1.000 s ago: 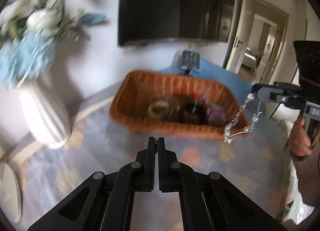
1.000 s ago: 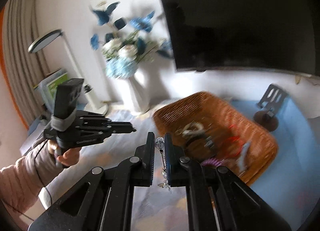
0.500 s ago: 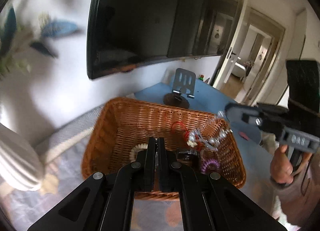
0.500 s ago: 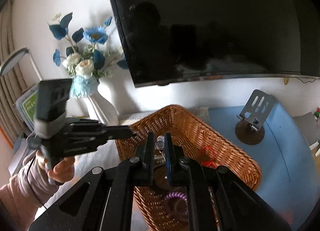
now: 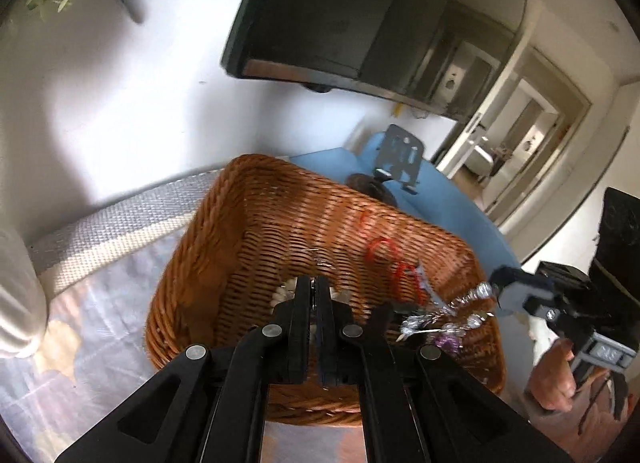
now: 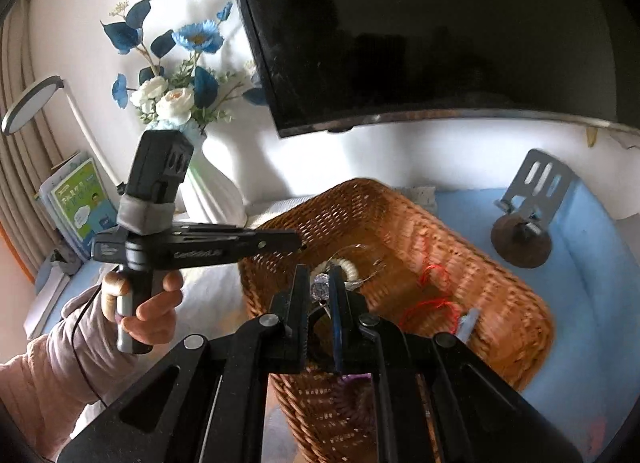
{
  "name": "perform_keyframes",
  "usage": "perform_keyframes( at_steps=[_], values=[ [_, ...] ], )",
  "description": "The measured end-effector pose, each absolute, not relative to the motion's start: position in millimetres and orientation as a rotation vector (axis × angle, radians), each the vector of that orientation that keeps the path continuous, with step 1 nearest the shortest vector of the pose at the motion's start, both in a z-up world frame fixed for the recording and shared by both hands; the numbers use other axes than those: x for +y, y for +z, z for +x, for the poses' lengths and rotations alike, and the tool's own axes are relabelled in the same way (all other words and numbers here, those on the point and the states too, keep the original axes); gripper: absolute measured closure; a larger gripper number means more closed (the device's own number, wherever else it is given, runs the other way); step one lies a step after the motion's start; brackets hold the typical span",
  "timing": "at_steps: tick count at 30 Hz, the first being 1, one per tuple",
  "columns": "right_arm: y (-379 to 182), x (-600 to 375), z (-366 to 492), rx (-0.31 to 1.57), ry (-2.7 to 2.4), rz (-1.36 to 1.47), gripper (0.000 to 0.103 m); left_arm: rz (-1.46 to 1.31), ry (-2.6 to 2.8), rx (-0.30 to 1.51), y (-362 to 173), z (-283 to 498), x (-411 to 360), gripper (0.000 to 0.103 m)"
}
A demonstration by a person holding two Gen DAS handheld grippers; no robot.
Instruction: Organize jewelry
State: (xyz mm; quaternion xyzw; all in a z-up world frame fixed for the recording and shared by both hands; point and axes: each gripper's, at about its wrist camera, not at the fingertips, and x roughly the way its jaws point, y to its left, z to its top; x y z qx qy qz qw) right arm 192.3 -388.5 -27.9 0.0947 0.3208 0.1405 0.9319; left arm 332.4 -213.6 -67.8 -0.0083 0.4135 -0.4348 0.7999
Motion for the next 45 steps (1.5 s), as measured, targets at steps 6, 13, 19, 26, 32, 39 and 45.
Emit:
perform_keyframes(
  at_steps=[6,13,19,26,32,39,45],
  values=[
    [-37,-381,194,0.691,0.278,0.171,0.089,-0.094,-0.994,0.939,-72,333,-200,0.052],
    [-11,-403,164,0.637,0.241,0.268,0.071,-0.094,-0.963,0.899,-45,302,-177,0.051],
    [38,-391,103,0.563,0.195,0.261,0.065,-0.075,-0.955,0.775,11,240,-153,0.050],
    [49,-358,34,0.539,0.013,0.276,0.051,0.115,-0.678,0.593,59,132,-141,0.042],
    [33,-326,-11,0.537,-0.146,0.248,0.051,0.156,-0.597,0.556,48,55,-126,0.030],
    [23,-307,-32,0.559,-0.237,0.219,0.051,0.142,-0.473,0.578,24,25,-107,0.030],
    [26,-289,-40,0.557,-0.269,0.164,0.051,0.181,-0.430,0.566,15,20,-108,0.030]
  ],
)
